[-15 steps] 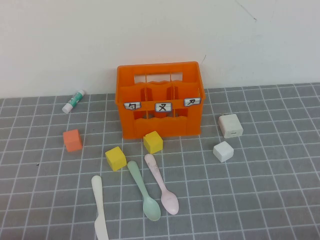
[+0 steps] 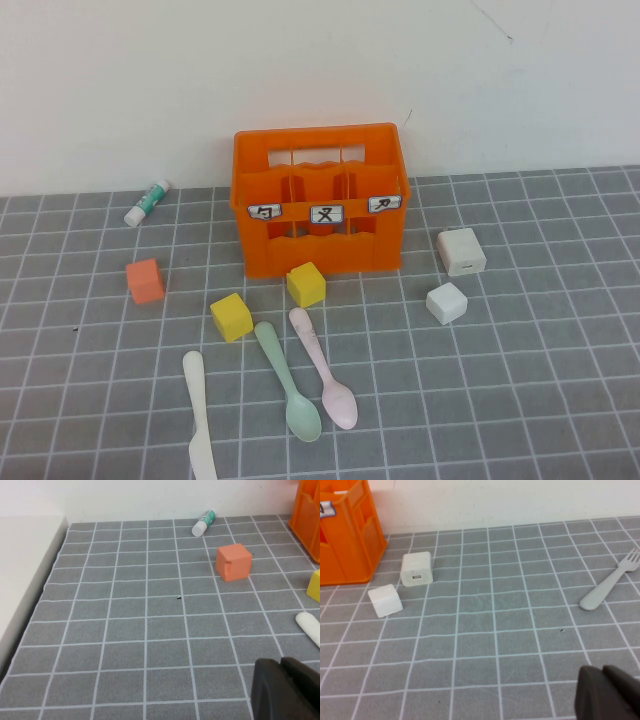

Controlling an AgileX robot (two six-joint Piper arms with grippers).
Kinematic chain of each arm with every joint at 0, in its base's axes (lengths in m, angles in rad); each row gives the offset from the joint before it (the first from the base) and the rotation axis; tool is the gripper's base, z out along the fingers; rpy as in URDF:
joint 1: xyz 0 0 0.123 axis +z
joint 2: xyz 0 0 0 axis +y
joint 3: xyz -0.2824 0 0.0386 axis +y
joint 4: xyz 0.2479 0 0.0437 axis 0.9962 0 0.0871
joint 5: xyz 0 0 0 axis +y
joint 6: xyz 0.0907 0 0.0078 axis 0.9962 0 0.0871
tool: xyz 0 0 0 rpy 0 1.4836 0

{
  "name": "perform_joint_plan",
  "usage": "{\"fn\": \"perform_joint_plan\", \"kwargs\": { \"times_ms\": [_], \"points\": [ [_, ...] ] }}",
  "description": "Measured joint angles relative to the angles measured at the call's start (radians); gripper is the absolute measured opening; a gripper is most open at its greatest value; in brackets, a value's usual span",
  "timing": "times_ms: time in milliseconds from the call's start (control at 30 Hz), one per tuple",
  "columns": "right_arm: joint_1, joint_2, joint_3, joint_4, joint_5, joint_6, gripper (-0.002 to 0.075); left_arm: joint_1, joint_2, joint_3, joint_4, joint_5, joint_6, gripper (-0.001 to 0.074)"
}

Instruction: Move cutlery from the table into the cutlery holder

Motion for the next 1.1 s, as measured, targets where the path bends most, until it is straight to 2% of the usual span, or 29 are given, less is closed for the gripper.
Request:
{"fn": "perform_joint_plan", "kwargs": {
  "times_ms": [200, 400, 500, 667, 733, 1100],
  "points": [
    [0.0, 0.0, 0.0, 0.0, 0.0, 0.0, -0.0003, 0.0, 0.0, 0.0, -0.048, -0.013, 0.0, -0.0001],
    [0.0, 0.0, 0.0, 0.0, 0.0, 0.0, -0.0003, 0.0, 0.0, 0.006, -0.212, -0.059, 0.0, -0.0001],
    [0.0, 0.0, 0.0, 0.0, 0.0, 0.0, -0.0003, 0.0, 0.0, 0.008, -0.391, -0.101, -0.025, -0.0001],
    [0.0, 0.0, 0.0, 0.0, 0.0, 0.0, -0.0003, 0.0, 0.0, 0.008, -0.945, -0.217, -0.139, -0.0001],
    [0.0, 0.0, 0.0, 0.0, 0.0, 0.0, -0.0003, 0.0, 0.0, 0.008, -1.057, -0.265, -0.13, -0.0001],
    [0.0, 0.0, 0.0, 0.0, 0.0, 0.0, -0.0003, 0.0, 0.0, 0.008, -1.127, -0.305, -0.022, -0.0001]
  ]
}}
